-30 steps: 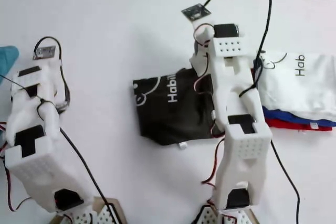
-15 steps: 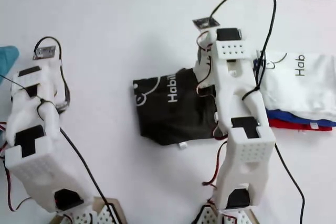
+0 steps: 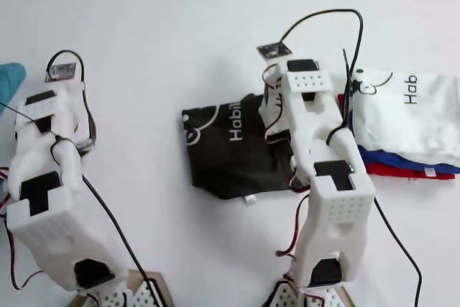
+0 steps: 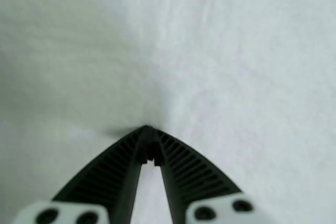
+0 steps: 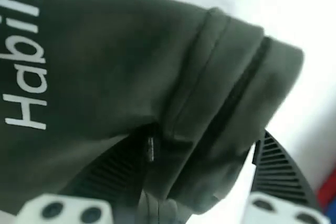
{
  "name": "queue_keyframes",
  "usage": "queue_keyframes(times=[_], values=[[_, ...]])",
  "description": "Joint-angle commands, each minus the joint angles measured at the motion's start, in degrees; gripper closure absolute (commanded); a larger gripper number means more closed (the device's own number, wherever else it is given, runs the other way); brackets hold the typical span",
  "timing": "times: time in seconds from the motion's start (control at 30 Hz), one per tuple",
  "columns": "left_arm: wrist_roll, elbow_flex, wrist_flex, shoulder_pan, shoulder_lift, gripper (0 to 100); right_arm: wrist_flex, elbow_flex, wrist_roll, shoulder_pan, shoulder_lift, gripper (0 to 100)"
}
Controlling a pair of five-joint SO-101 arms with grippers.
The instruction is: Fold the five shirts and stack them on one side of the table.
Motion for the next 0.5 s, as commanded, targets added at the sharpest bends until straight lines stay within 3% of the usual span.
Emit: queue_keyframes(times=[0.0, 0.47], values=[[0.4, -0.3, -2.2, 2.7, -0.6, 97, -2.6, 2.3, -0.4, 0.0, -3.6, 70.7], [0.4, -0.1, -2.2, 2.7, -0.6, 97, -0.7, 1.9, -0.8, 0.3, 5.8, 70.7]])
